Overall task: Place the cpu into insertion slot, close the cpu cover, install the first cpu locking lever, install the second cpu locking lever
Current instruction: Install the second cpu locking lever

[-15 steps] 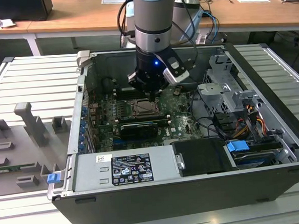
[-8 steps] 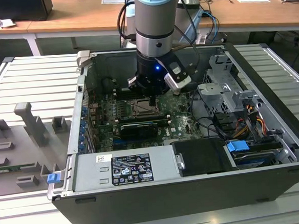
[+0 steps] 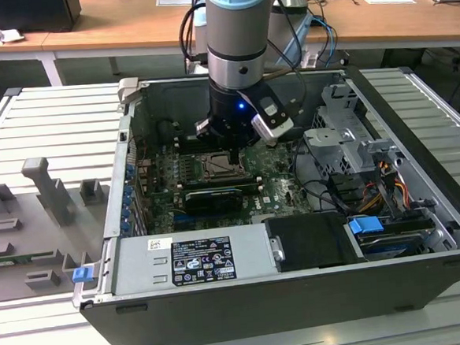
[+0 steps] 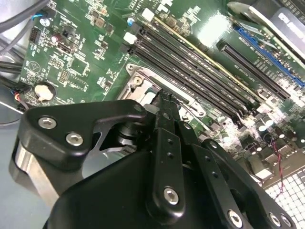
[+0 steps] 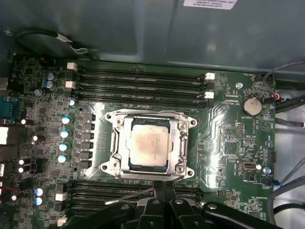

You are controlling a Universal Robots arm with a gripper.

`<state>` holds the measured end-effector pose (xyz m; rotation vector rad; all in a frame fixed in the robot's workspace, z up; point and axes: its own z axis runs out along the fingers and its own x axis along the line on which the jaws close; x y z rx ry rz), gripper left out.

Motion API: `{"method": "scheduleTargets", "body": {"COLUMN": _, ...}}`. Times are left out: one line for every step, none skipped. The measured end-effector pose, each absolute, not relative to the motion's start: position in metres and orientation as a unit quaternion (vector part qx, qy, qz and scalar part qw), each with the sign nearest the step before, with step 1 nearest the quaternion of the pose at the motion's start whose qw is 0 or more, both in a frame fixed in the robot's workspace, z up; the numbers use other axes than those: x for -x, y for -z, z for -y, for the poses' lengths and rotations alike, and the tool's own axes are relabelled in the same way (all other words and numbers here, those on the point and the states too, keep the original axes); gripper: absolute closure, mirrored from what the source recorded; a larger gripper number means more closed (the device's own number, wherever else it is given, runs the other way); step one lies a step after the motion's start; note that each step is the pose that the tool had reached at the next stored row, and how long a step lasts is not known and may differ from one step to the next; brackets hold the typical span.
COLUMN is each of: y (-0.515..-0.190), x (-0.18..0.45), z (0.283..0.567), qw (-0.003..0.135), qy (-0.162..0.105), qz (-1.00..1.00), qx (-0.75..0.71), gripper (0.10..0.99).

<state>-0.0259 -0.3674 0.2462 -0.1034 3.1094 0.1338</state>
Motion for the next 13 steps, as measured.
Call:
{"method": "scheduleTargets", "body": {"y": -0.246, "x": 0.028, "z": 0.367, "qw": 0.014, "qy": -0.043, "qz": -0.998, "qx": 0.033, "gripper": 0.98}}
{"method": "scheduleTargets", "body": {"y": -0.246, "x": 0.03, "z": 0.368, "qw": 0.014, "qy": -0.043, "qz": -0.998, "qx": 0.033, "gripper": 0.98}}
{"method": "scheduleTargets", "body": {"y": -0.246, "x": 0.032, "z": 0.368, "qw": 0.014, "qy": -0.043, "qz": -0.998, "qx": 0.033, "gripper": 0.98}}
{"method": "scheduleTargets", "body": {"y": -0.245, "x": 0.033, "z": 0.368, "qw": 0.014, "qy": -0.043, "qz": -0.998, "qx": 0.033, "gripper": 0.98}}
{"method": "scheduleTargets", "body": {"y": -0.244, "x": 0.033, "z": 0.369, "qw": 0.014, "qy": -0.043, "qz": -0.998, "qx": 0.033, "gripper": 0.98}}
{"method": "scheduleTargets", "body": {"y": -0.242, "x": 0.034, "z": 0.369, "qw": 0.014, "qy": -0.044, "qz": -0.998, "qx": 0.033, "gripper": 0.98}}
{"method": "scheduleTargets", "body": {"y": -0.241, "x": 0.034, "z": 0.37, "qw": 0.014, "qy": -0.044, "qz": -0.998, "qx": 0.033, "gripper": 0.98}}
{"method": "scheduleTargets", "body": {"y": -0.24, "x": 0.034, "z": 0.37, "qw": 0.014, "qy": -0.045, "qz": -0.998, "qx": 0.033, "gripper": 0.98}}
{"method": "scheduleTargets", "body": {"y": -0.24, "x": 0.037, "z": 0.371, "qw": 0.014, "qy": -0.047, "qz": -0.998, "qx": 0.033, "gripper": 0.98}}
{"method": "scheduleTargets", "body": {"y": -0.24, "x": 0.038, "z": 0.372, "qw": 0.014, "qy": -0.049, "qz": -0.998, "qx": 0.033, "gripper": 0.98}}
{"method": "scheduleTargets", "body": {"y": -0.24, "x": 0.041, "z": 0.374, "qw": 0.014, "qy": -0.051, "qz": -0.998, "qx": 0.033, "gripper": 0.98}}
{"method": "scheduleTargets", "body": {"y": -0.24, "x": 0.042, "z": 0.375, "qw": 0.014, "qy": -0.052, "qz": -0.998, "qx": 0.033, "gripper": 0.98}}
{"method": "scheduleTargets", "body": {"y": -0.239, "x": 0.044, "z": 0.376, "qw": 0.014, "qy": -0.052, "qz": -0.998, "qx": 0.033, "gripper": 0.98}}
